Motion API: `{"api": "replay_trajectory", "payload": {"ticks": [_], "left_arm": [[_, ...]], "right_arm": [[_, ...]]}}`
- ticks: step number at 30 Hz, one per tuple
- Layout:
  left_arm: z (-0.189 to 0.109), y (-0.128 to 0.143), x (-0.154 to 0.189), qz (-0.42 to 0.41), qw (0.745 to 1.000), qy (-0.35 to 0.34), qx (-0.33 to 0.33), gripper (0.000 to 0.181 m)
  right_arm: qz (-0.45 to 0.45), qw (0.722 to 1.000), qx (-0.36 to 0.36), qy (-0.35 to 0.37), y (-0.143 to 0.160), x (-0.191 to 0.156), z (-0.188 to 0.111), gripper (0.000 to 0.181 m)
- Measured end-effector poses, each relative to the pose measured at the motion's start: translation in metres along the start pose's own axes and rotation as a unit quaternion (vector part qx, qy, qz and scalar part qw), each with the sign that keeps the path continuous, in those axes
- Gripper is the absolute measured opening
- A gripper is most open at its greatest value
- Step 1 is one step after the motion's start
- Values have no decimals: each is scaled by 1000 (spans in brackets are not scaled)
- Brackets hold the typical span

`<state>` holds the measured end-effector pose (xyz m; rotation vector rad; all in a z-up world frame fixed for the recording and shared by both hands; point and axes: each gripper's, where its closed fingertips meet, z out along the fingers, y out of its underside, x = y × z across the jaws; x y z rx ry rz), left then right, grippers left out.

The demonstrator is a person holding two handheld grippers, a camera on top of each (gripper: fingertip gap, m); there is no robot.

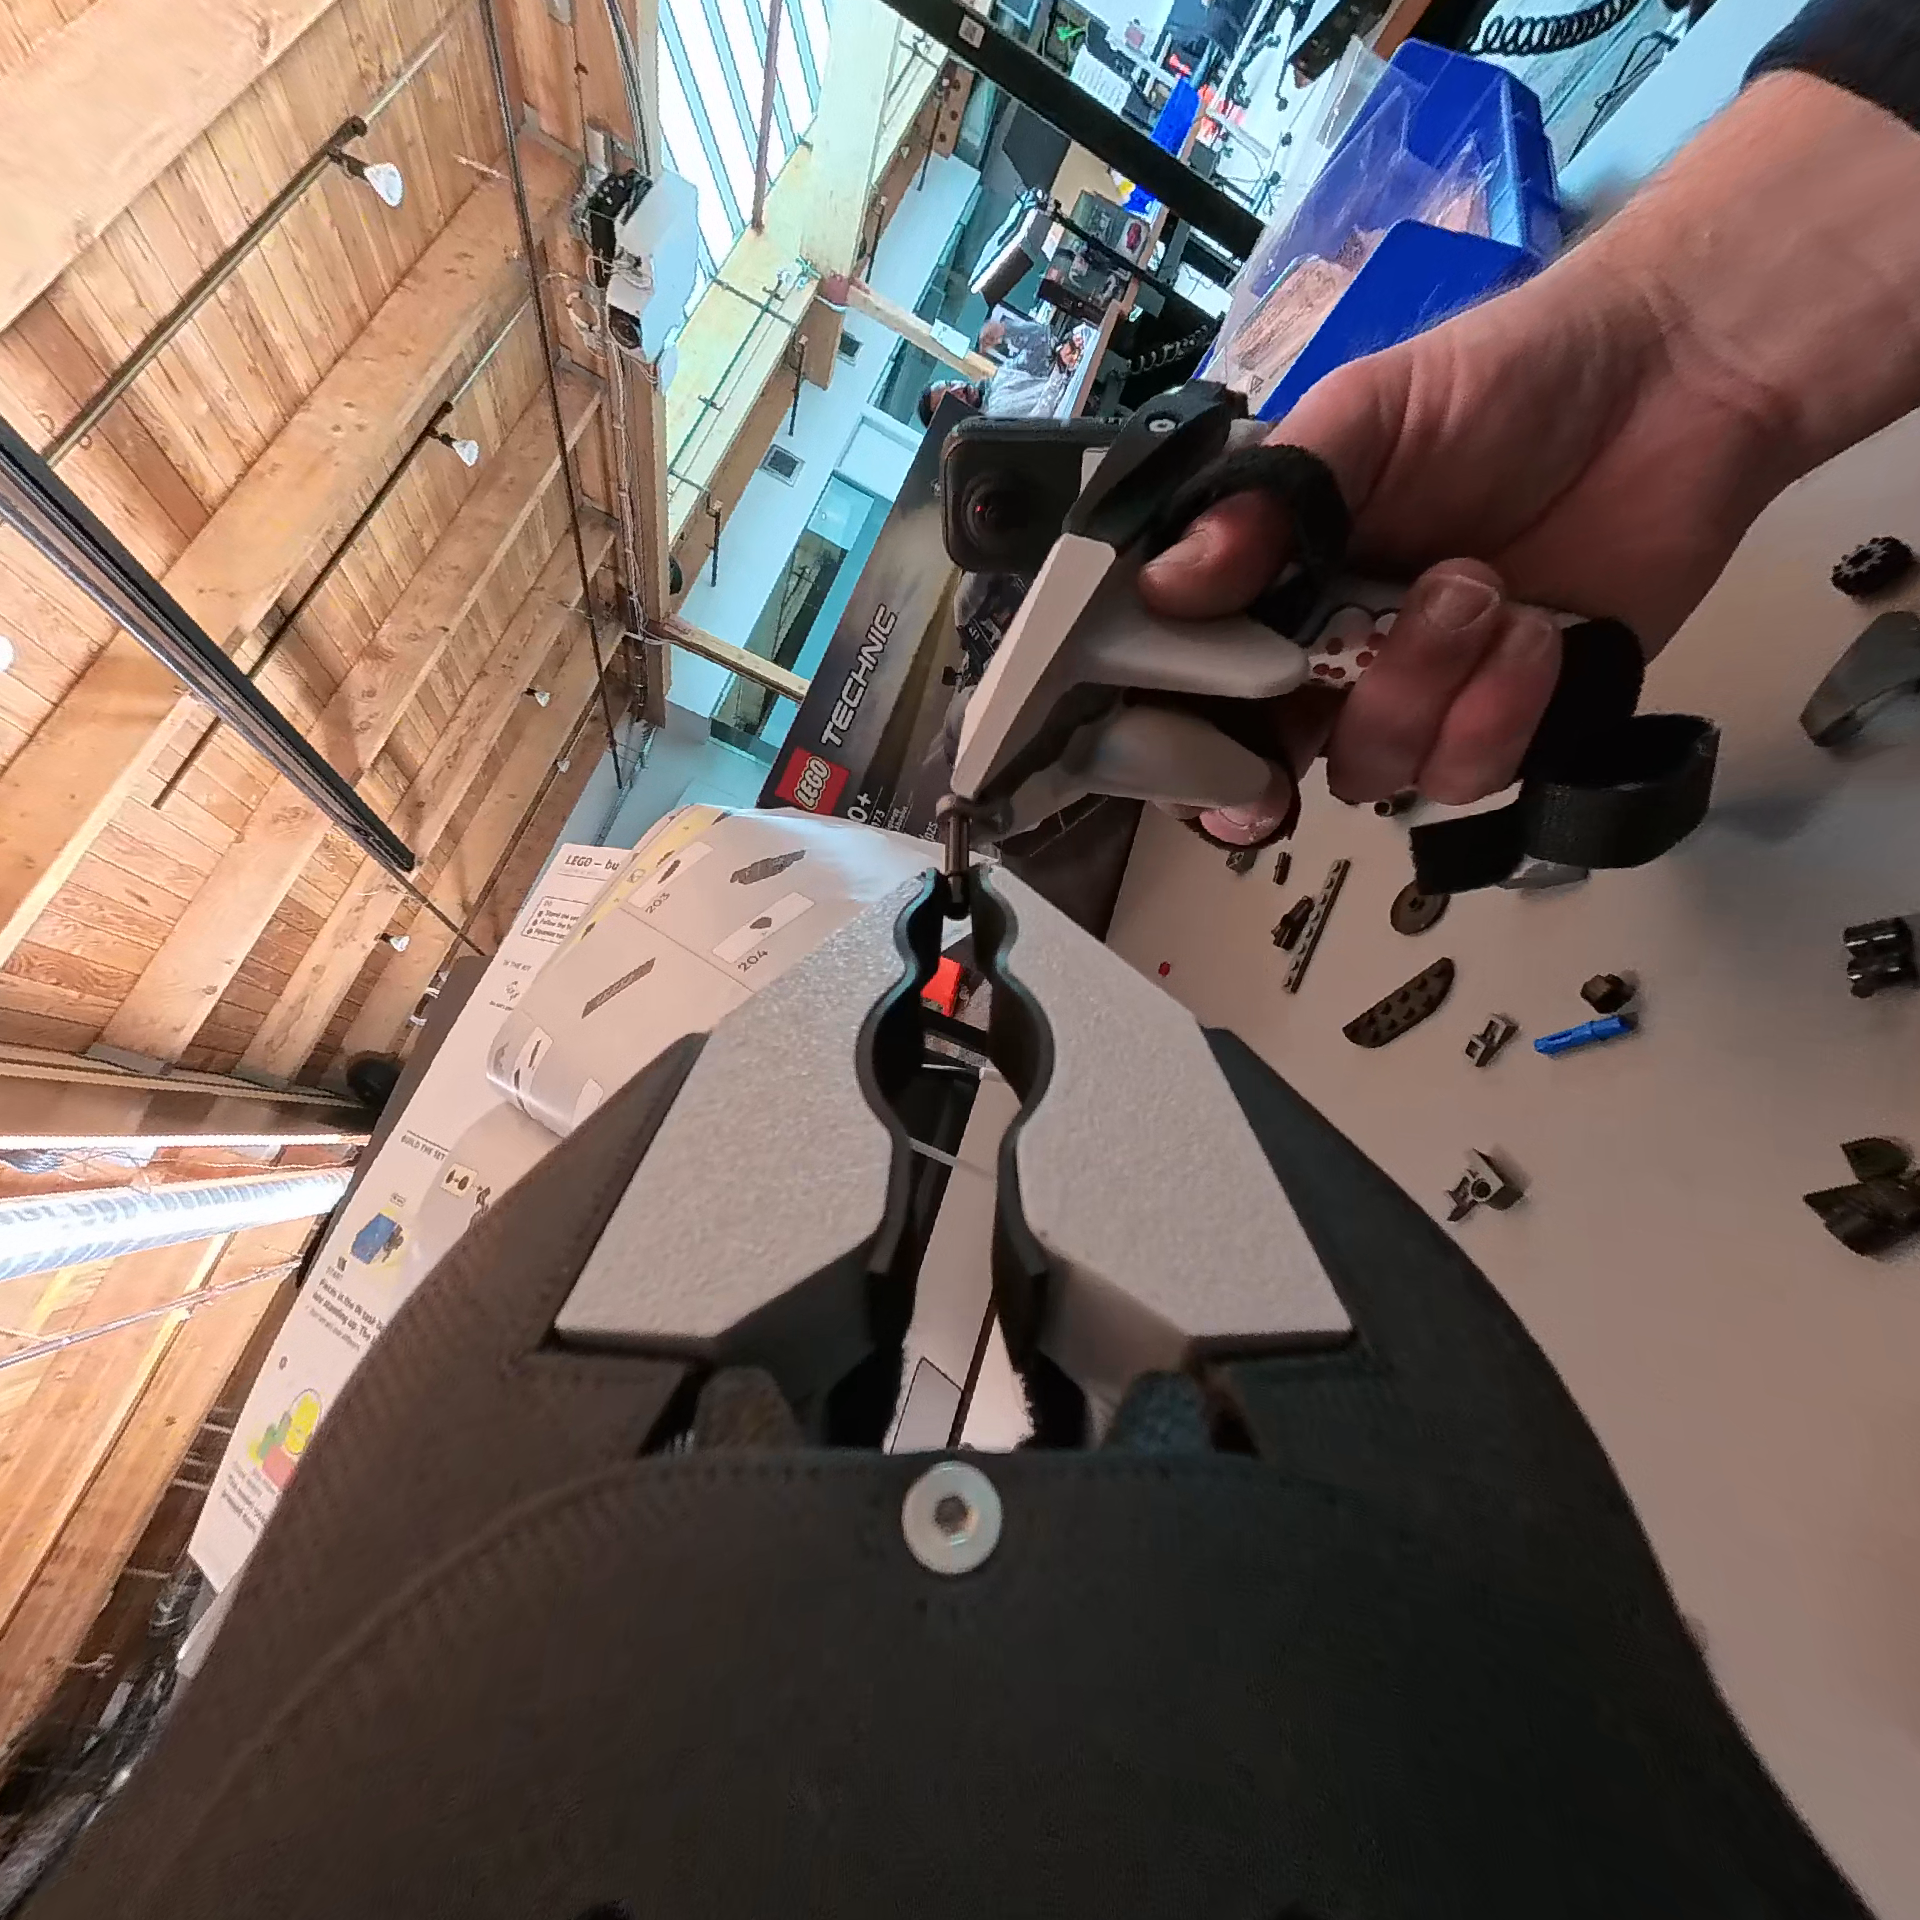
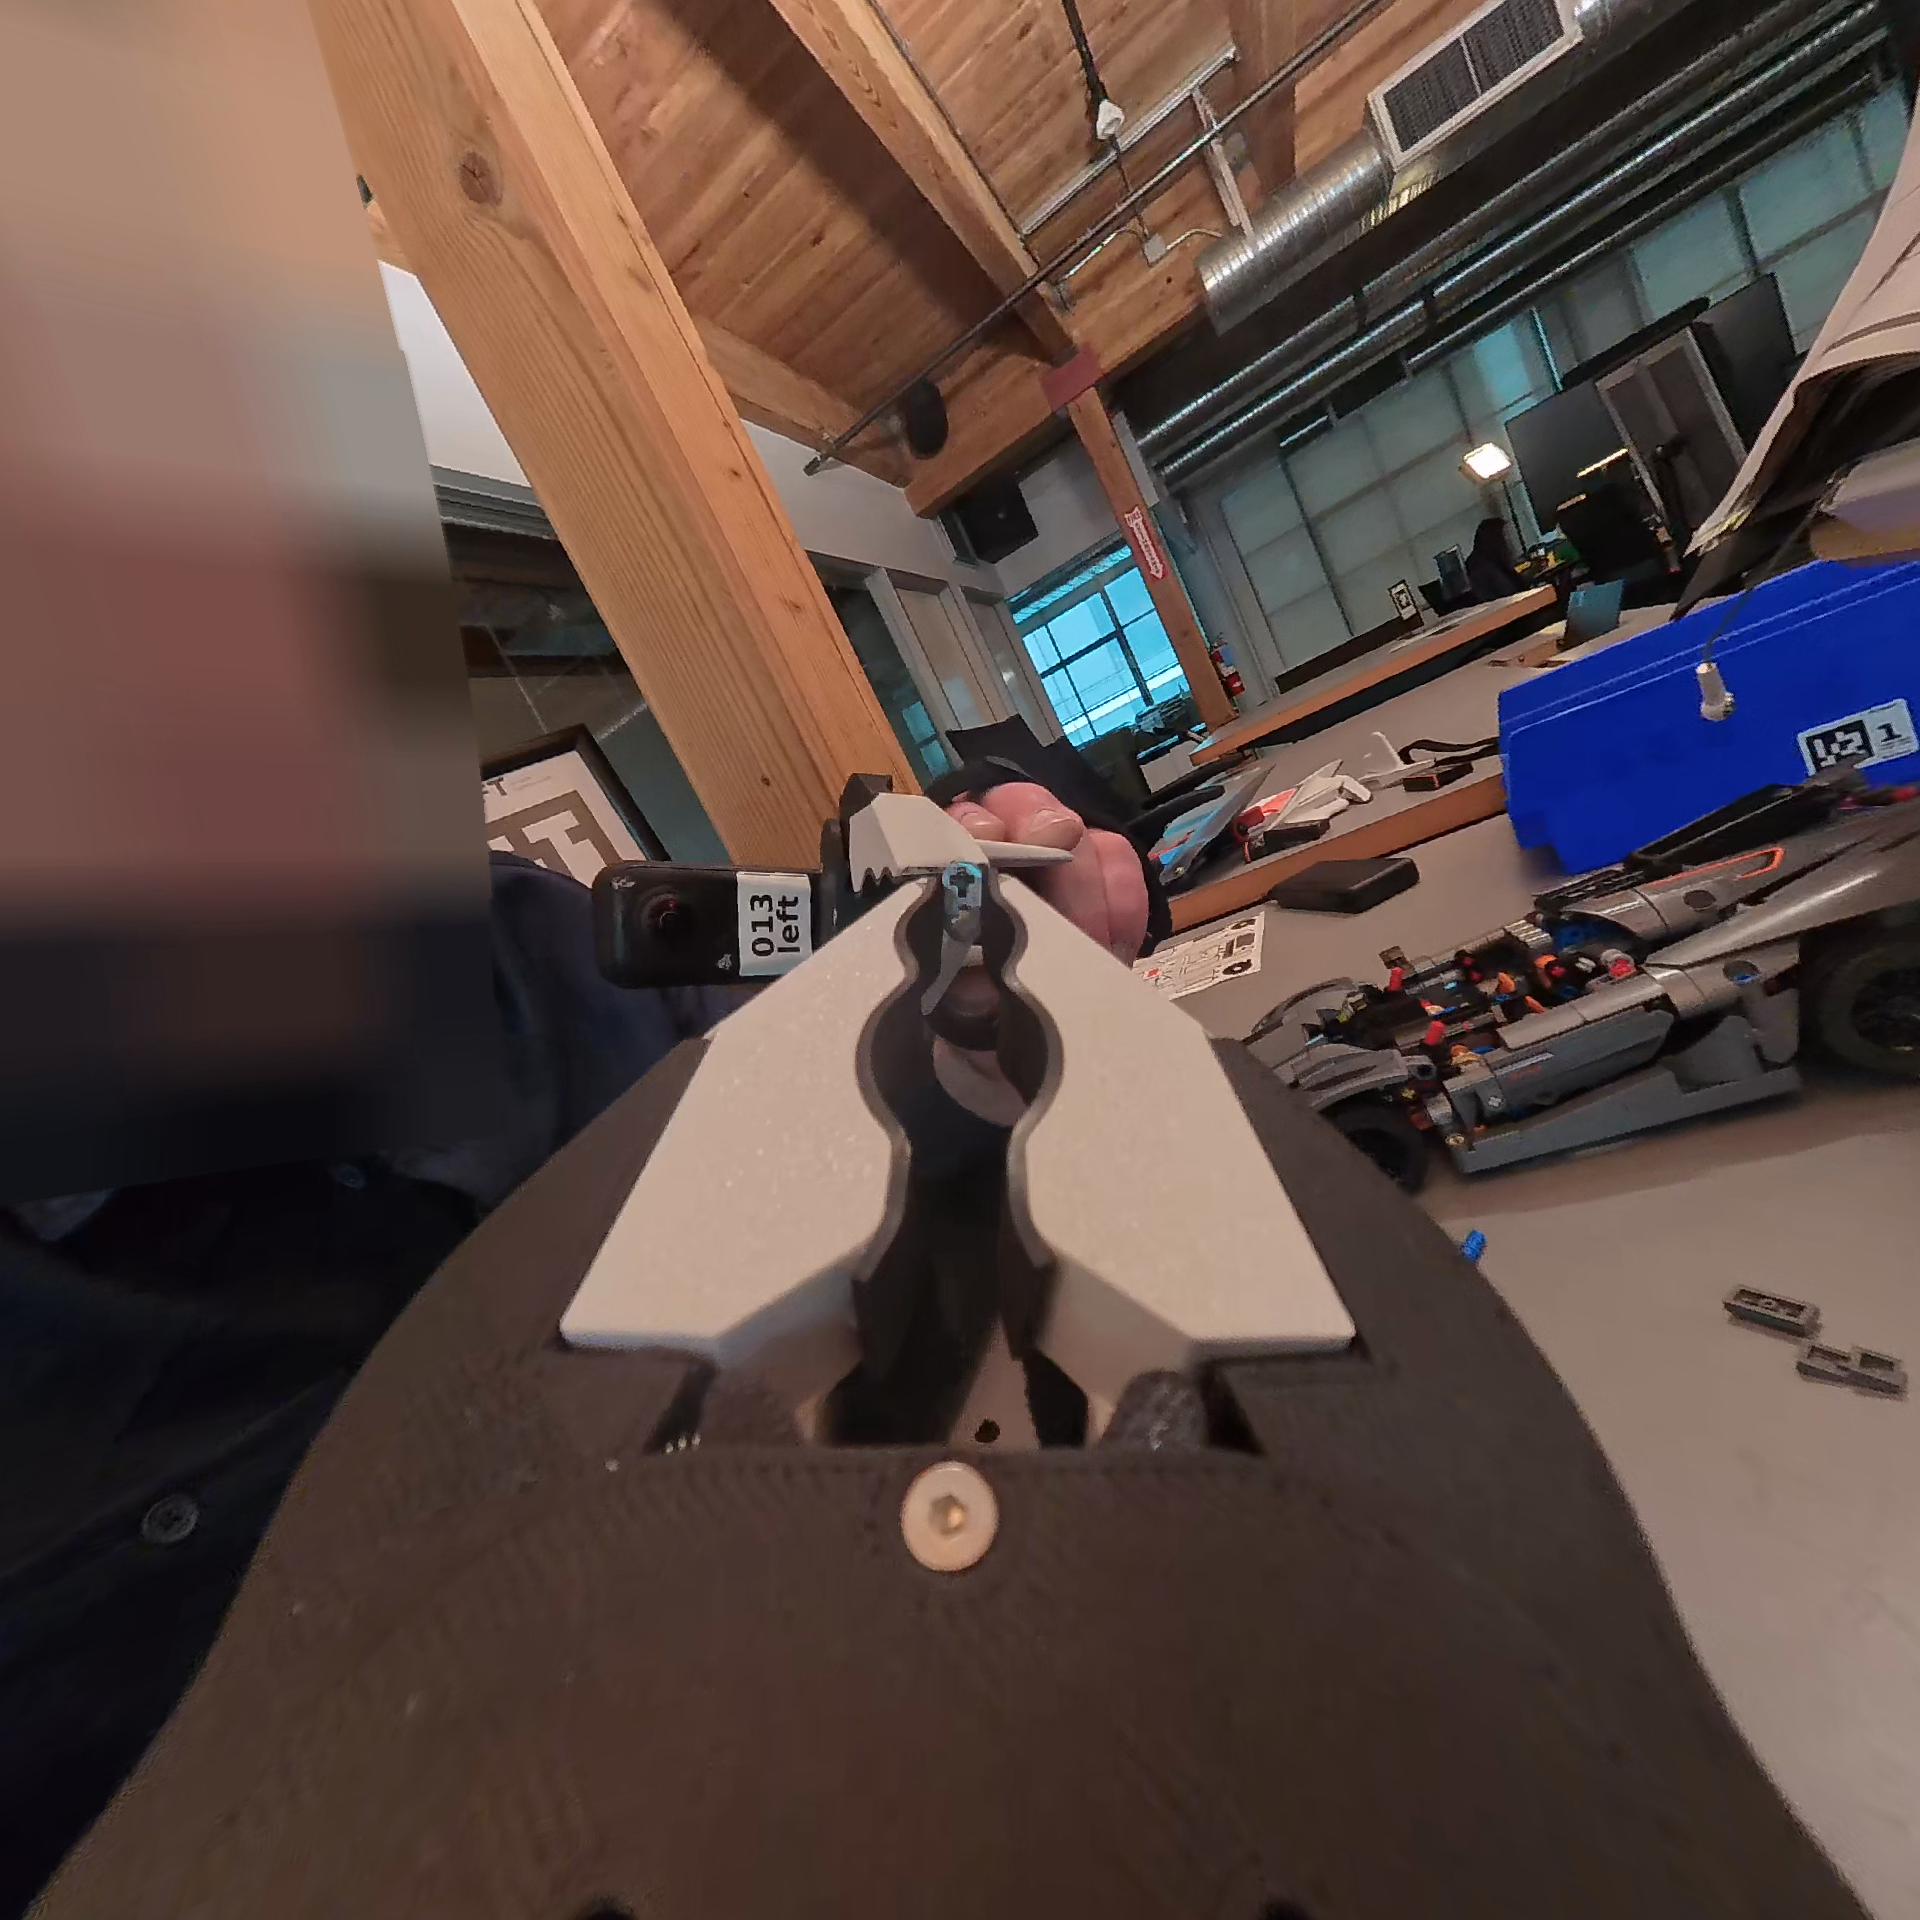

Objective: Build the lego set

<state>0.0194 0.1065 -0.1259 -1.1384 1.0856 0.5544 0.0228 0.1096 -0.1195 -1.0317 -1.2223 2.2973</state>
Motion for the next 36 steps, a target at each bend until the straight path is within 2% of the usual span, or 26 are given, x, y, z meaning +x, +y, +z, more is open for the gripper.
{"api": "replay_trajectory", "payload": {"ticks": [14, 23, 31, 36], "left_arm": [[0, -1, 0, 3, 1000, -3, -3, 2], [-1, -3, -1, -82, 996, 23, 21, 2], [-2, -6, -2, -180, 981, 56, 56, 2], [-2, -7, -2, -206, 974, 65, 66, 3]], "right_arm": [[3, 1000, -6, 3, 1, 0, 0, 4], [-28, 999, -10, 16, 0, -1, 0, 4], [-48, 999, -7, 13, -1, -3, 0, 4], [-56, 998, -7, 17, -2, -3, 0, 4]]}}
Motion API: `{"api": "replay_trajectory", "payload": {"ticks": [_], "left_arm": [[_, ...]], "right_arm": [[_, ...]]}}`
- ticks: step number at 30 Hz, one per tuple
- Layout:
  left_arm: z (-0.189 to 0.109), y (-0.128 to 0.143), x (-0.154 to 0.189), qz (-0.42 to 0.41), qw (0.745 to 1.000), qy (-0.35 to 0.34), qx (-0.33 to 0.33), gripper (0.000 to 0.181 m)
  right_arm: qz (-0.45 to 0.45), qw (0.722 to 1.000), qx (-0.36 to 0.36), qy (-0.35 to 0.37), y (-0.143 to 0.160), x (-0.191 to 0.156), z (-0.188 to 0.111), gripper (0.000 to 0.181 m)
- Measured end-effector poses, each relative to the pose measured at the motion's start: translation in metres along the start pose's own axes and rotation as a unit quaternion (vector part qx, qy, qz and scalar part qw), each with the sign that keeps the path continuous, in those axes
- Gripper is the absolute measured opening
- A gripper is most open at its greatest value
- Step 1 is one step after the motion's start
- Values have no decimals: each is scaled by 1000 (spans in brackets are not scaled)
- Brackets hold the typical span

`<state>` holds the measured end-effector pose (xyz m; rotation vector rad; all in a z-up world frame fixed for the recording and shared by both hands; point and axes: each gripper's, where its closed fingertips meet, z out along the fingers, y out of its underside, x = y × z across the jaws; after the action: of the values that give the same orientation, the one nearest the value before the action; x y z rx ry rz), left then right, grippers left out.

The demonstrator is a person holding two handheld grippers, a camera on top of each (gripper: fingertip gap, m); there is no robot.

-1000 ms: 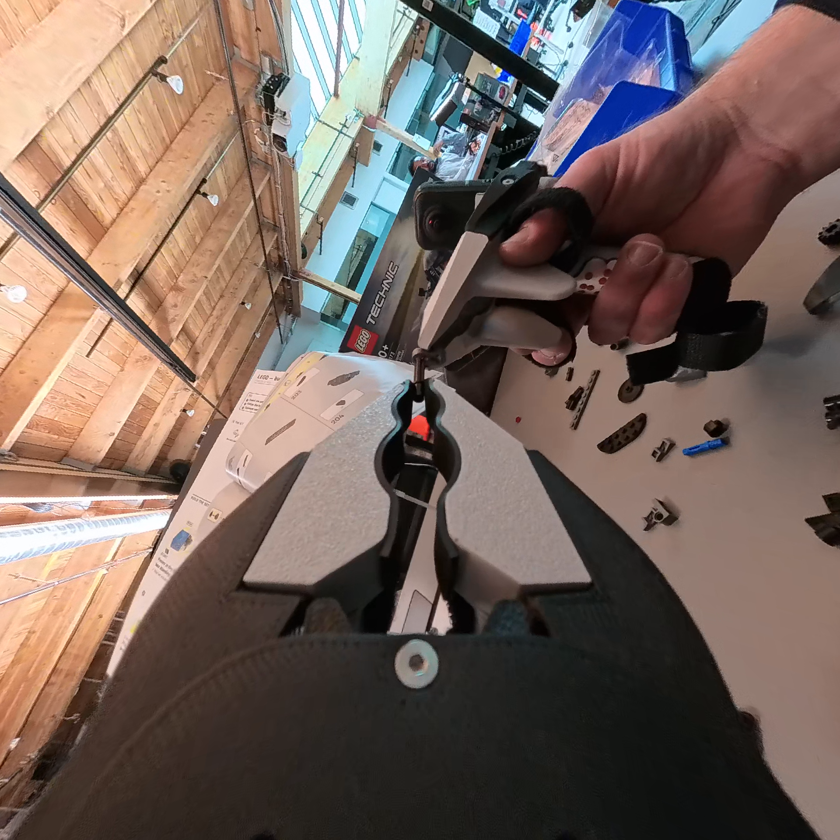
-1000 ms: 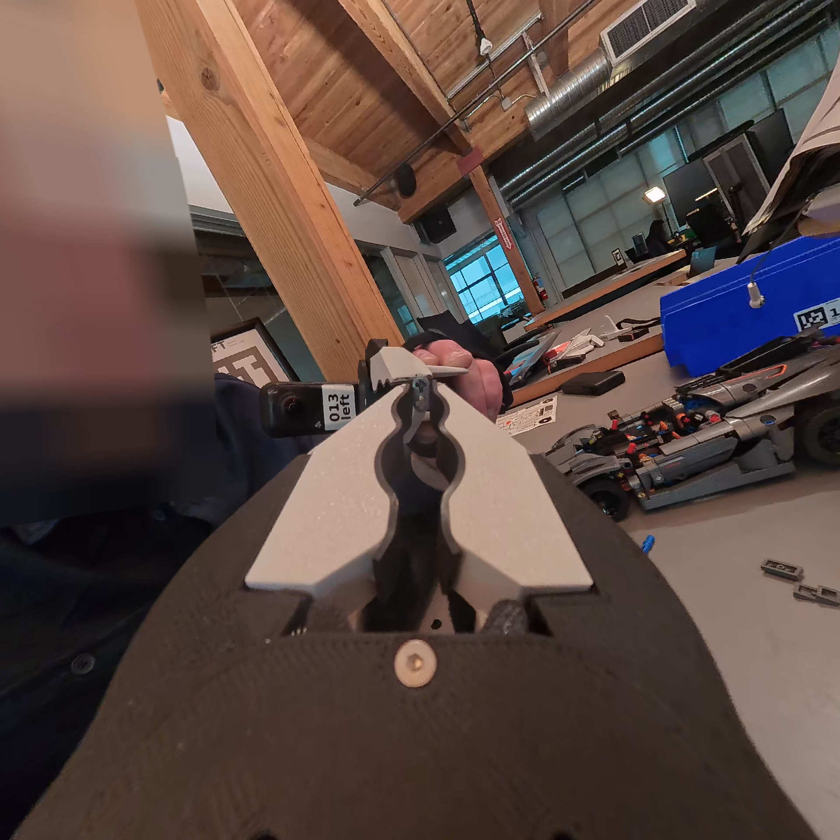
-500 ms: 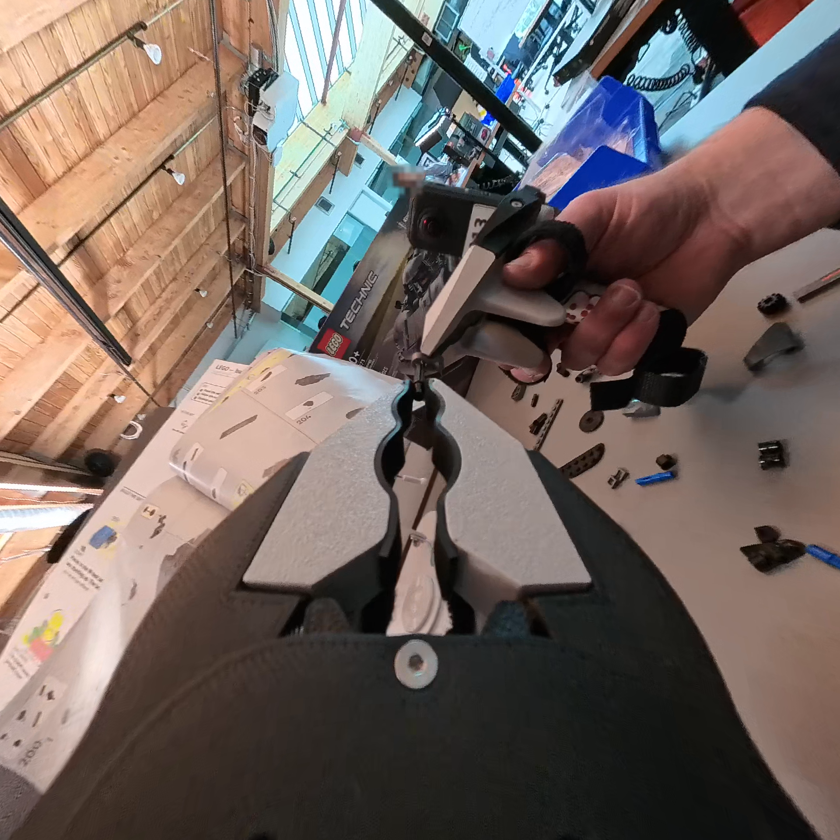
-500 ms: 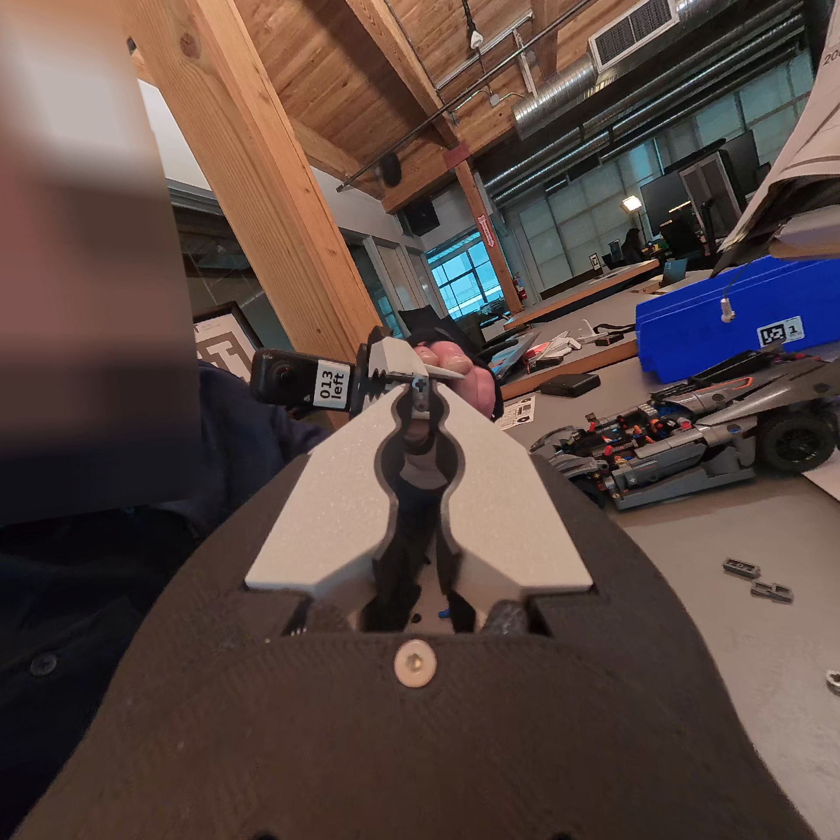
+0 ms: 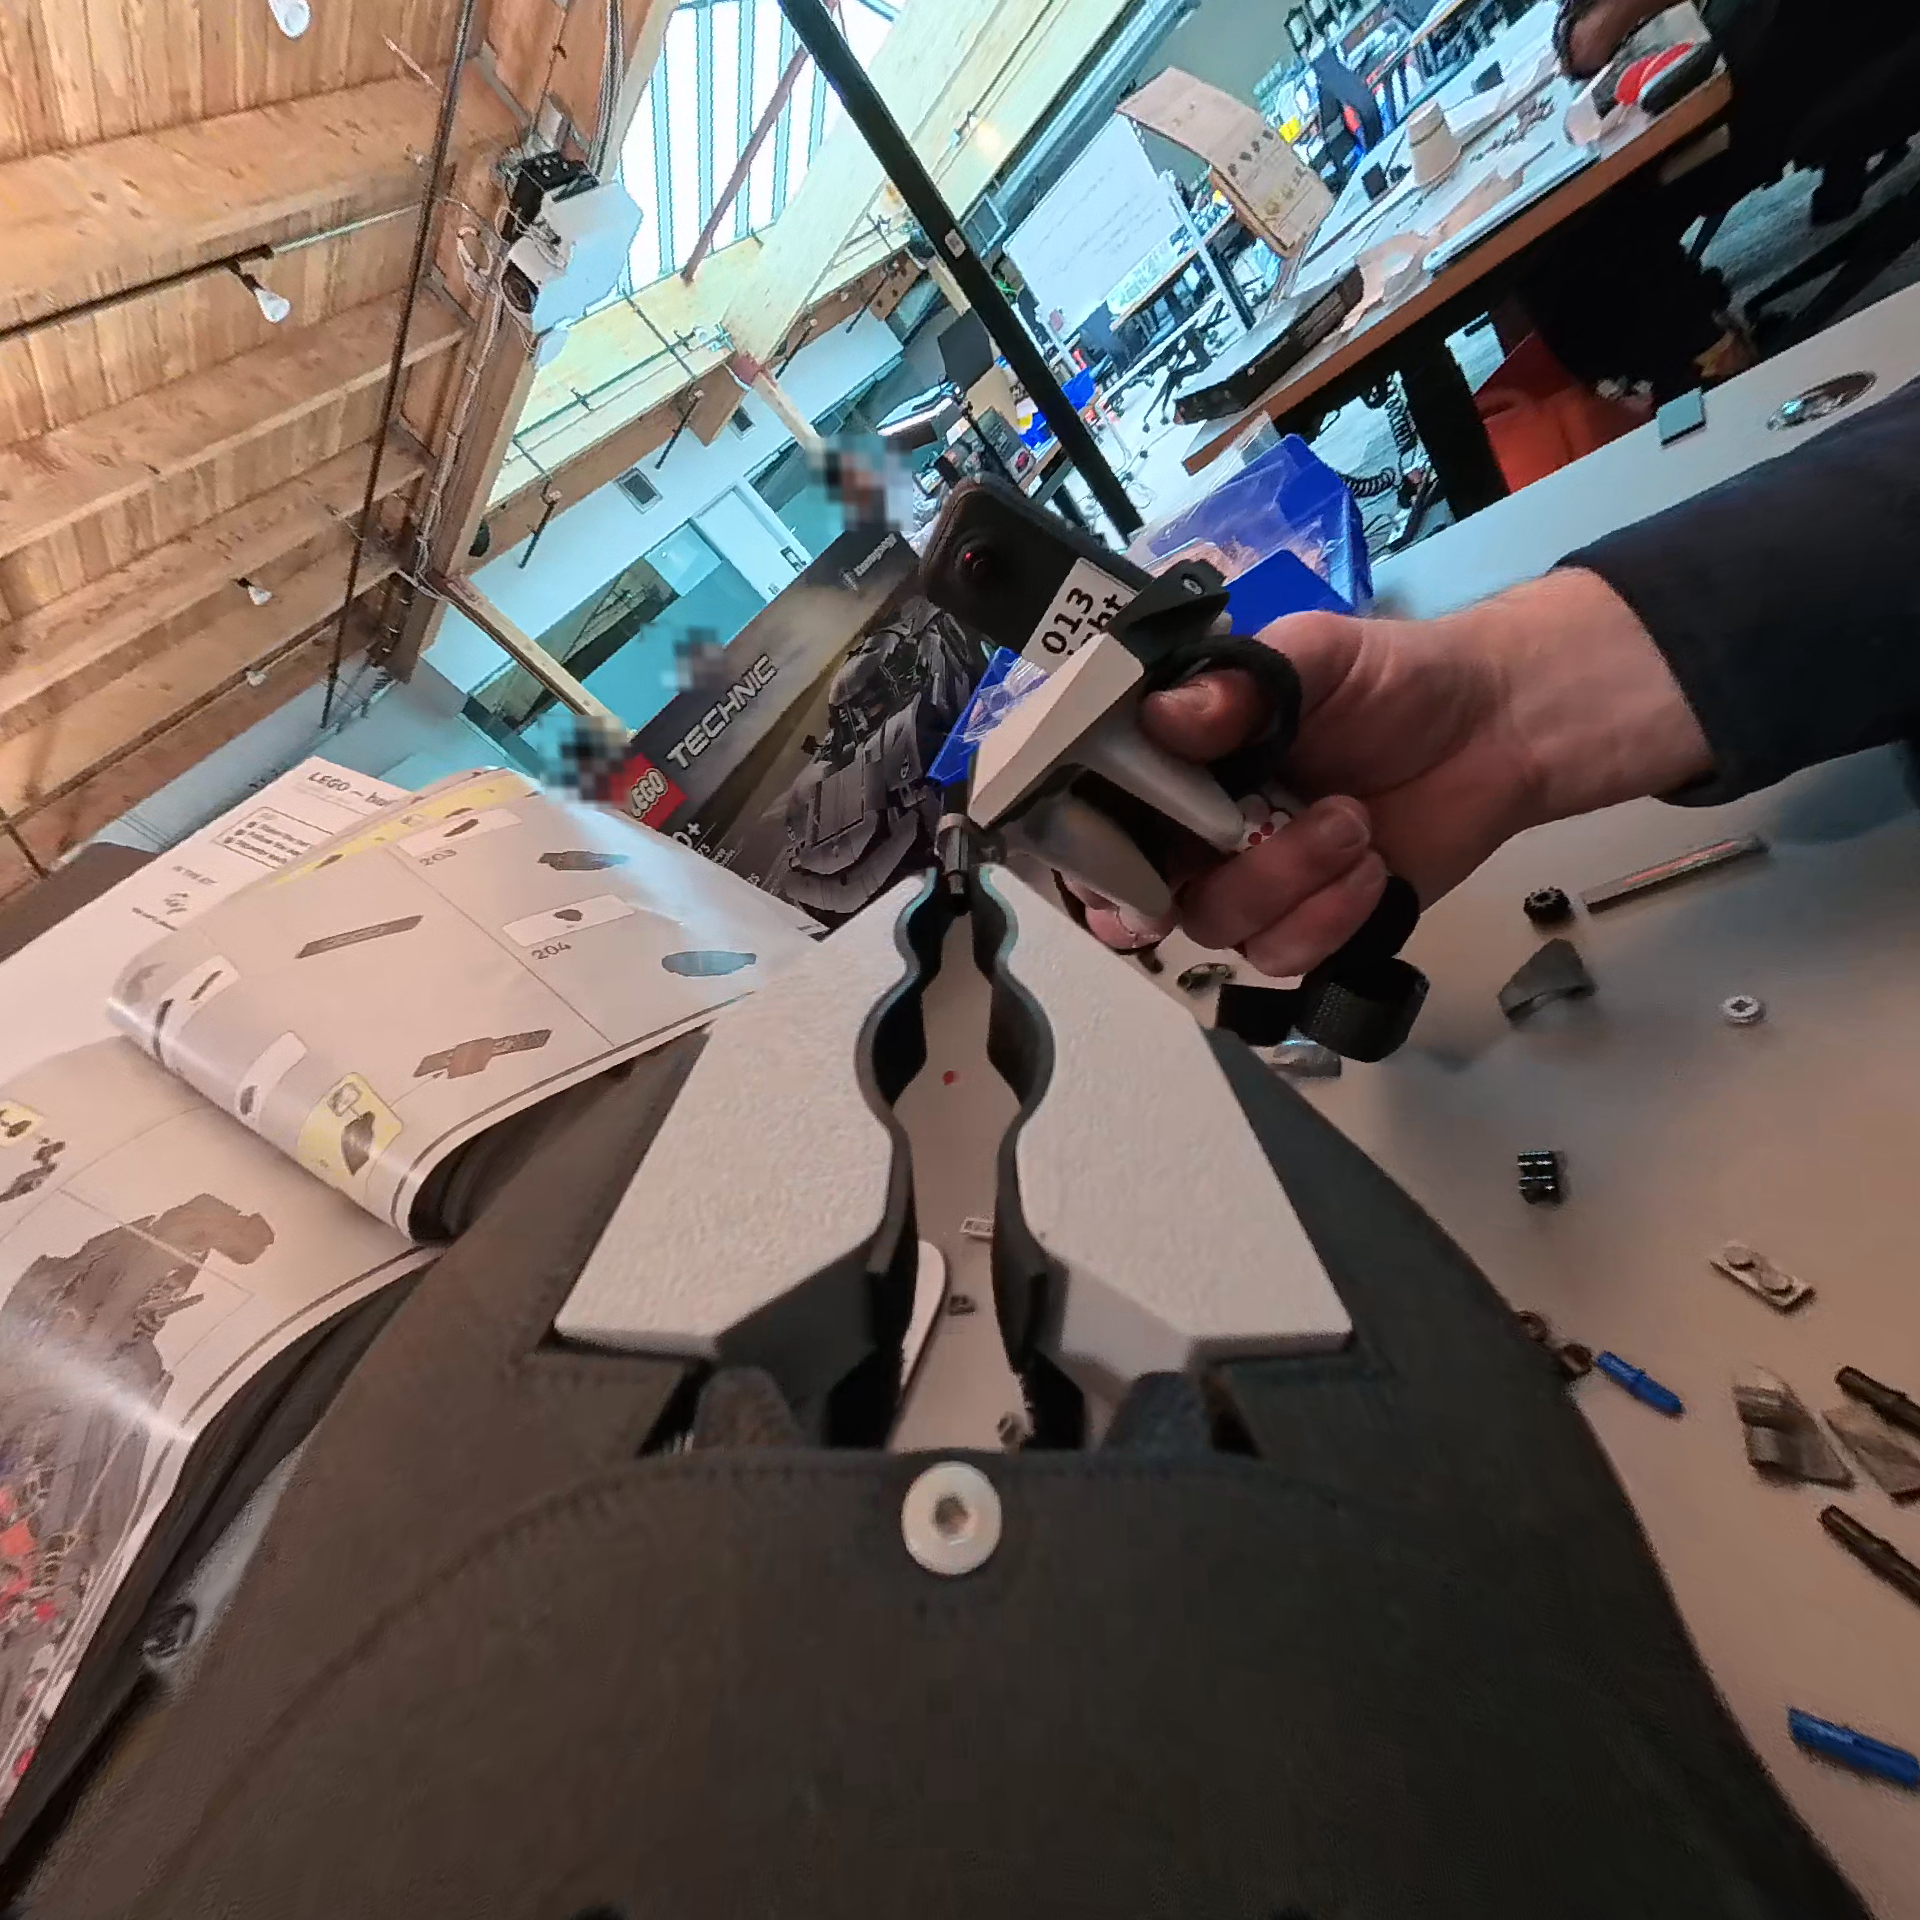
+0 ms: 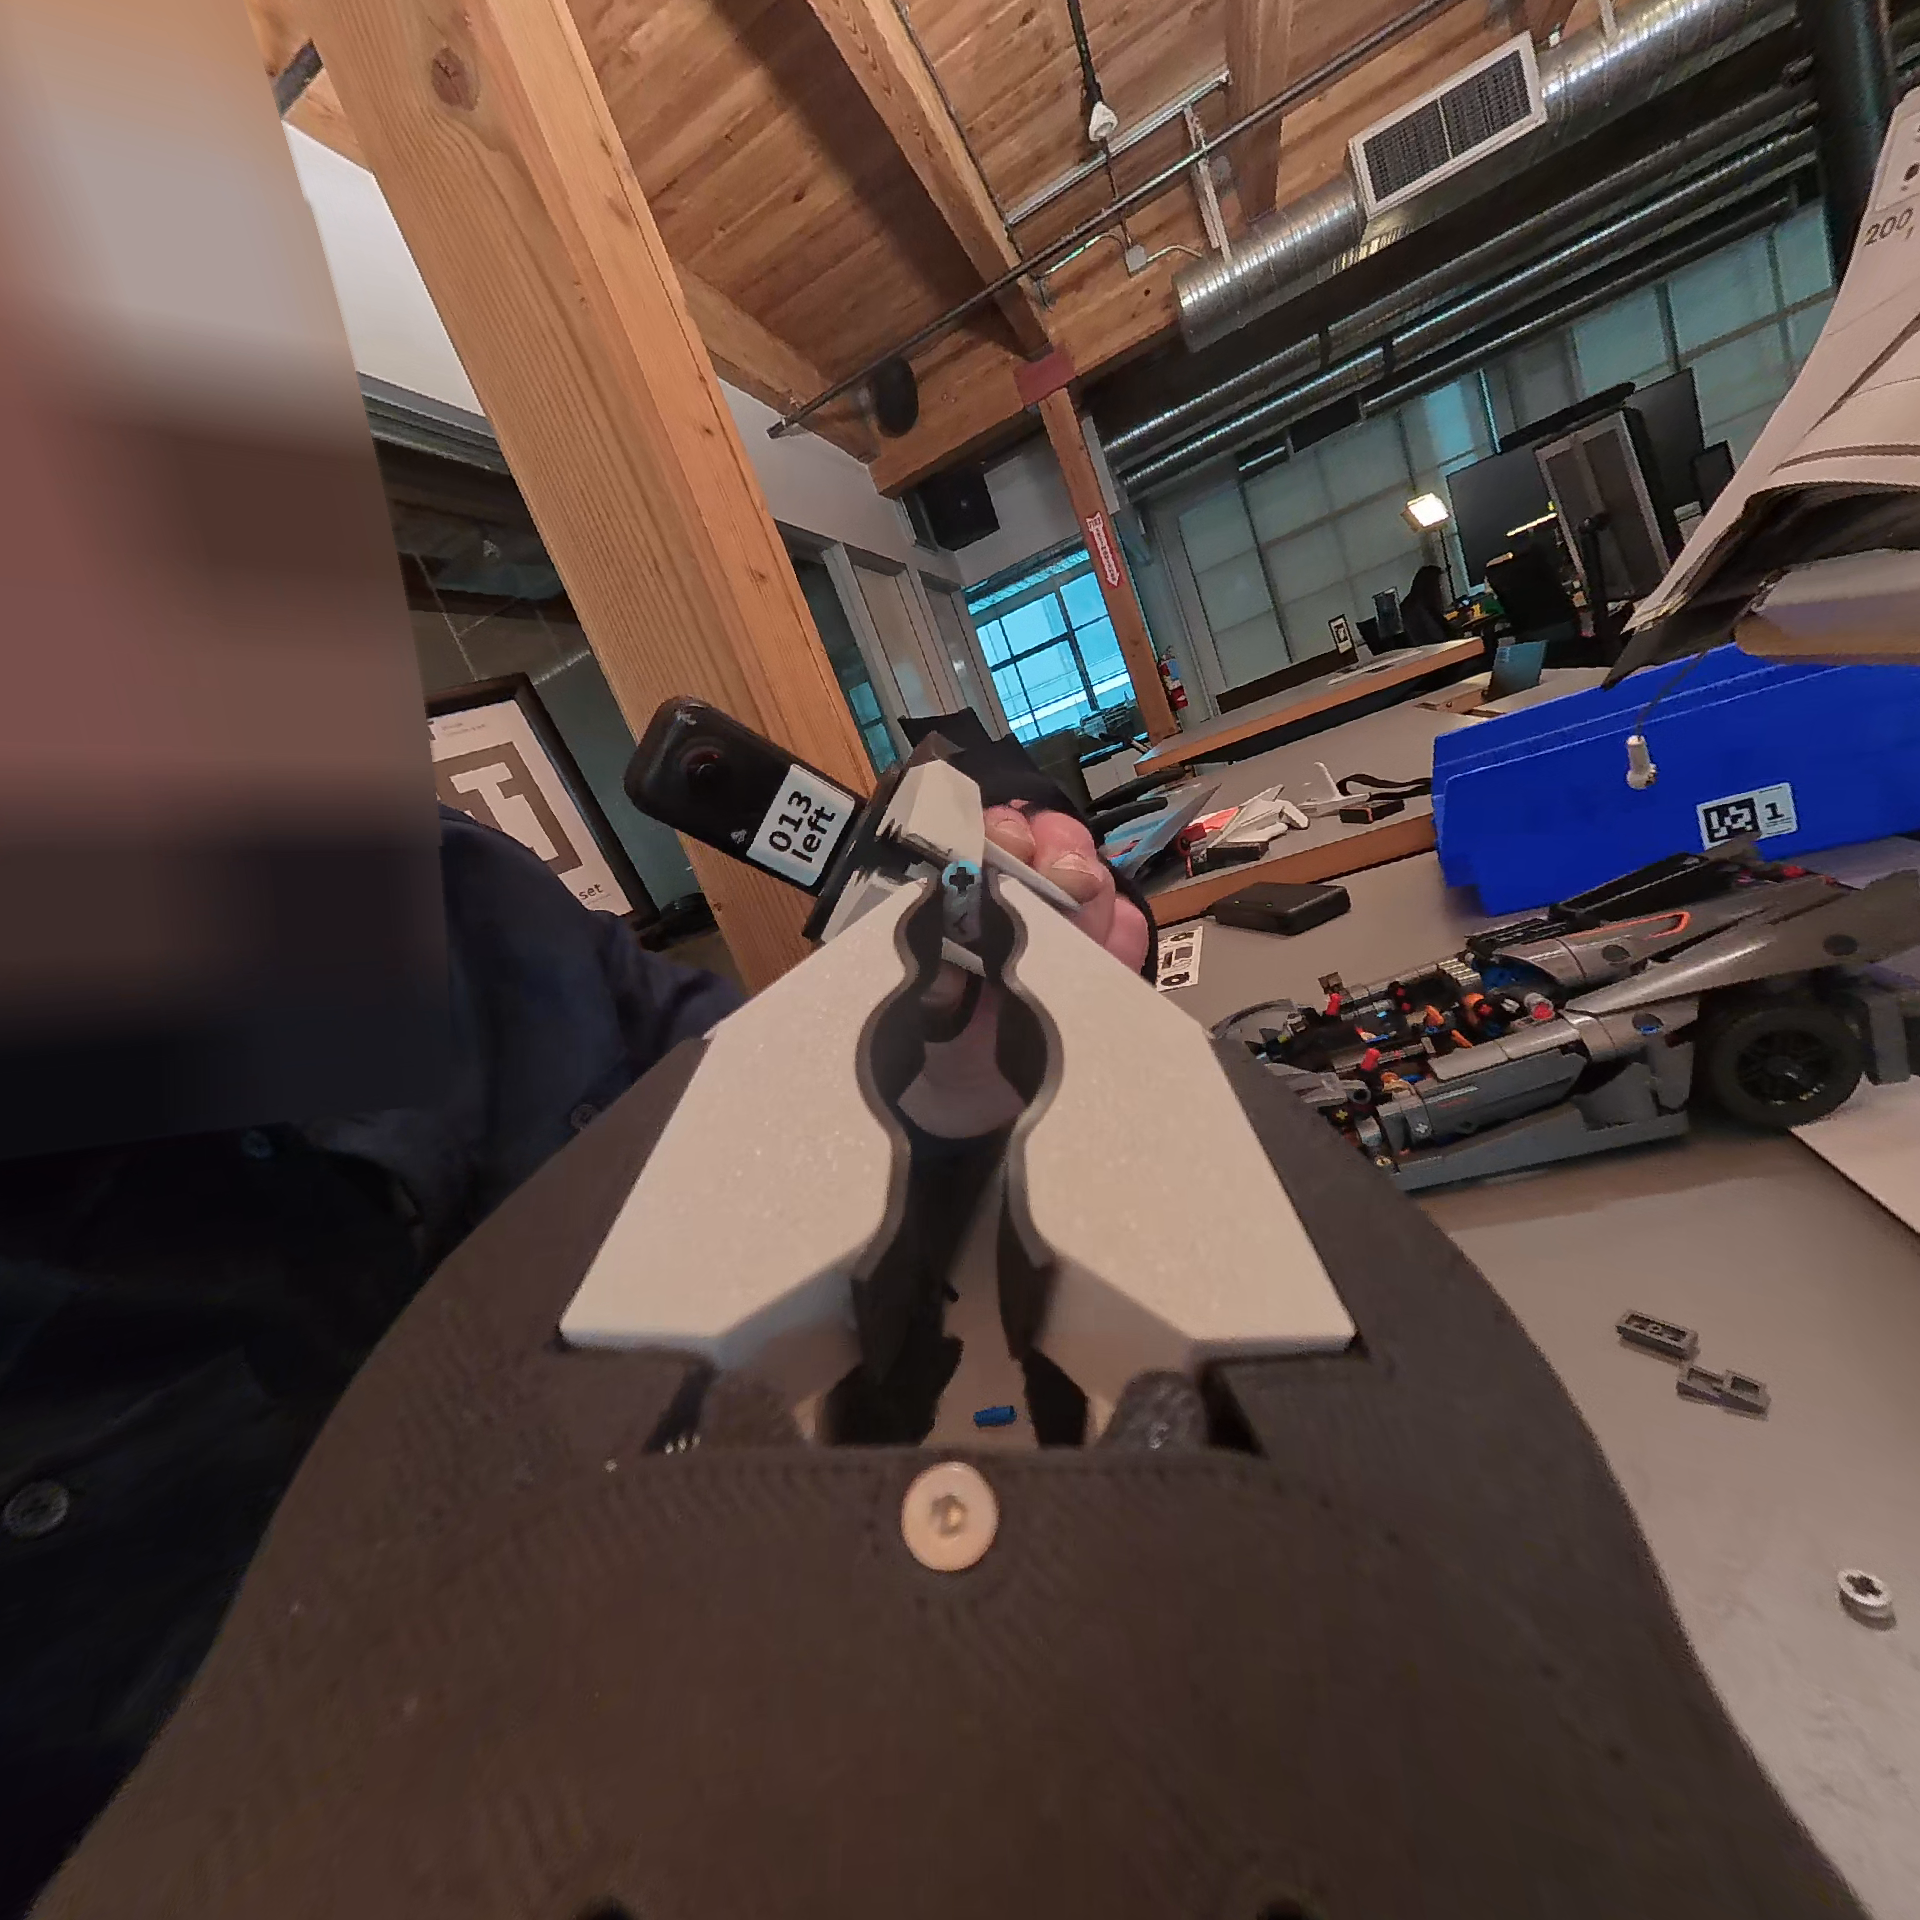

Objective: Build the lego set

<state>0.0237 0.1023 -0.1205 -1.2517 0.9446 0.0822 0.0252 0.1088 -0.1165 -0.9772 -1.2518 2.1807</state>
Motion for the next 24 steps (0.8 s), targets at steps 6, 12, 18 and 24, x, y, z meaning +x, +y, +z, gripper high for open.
{"api": "replay_trajectory", "payload": {"ticks": [6, 12, 18, 24], "left_arm": [[1, 0, 2, -21, 1000, 11, 6, 3], [0, -1, -1, -47, 999, 12, 12, 3], [1, 2, -1, -48, 999, 16, 8, 3], [1, 4, -1, -53, 998, 19, 7, 3]], "right_arm": [[-4, 1000, -1, 4, 0, 2, 0, 4], [-7, 1000, 3, 0, -1, 0, -1, 4], [-6, 1000, 1, -2, 0, -1, 0, 4], [-7, 1000, -1, 2, 0, 0, 0, 4]]}}
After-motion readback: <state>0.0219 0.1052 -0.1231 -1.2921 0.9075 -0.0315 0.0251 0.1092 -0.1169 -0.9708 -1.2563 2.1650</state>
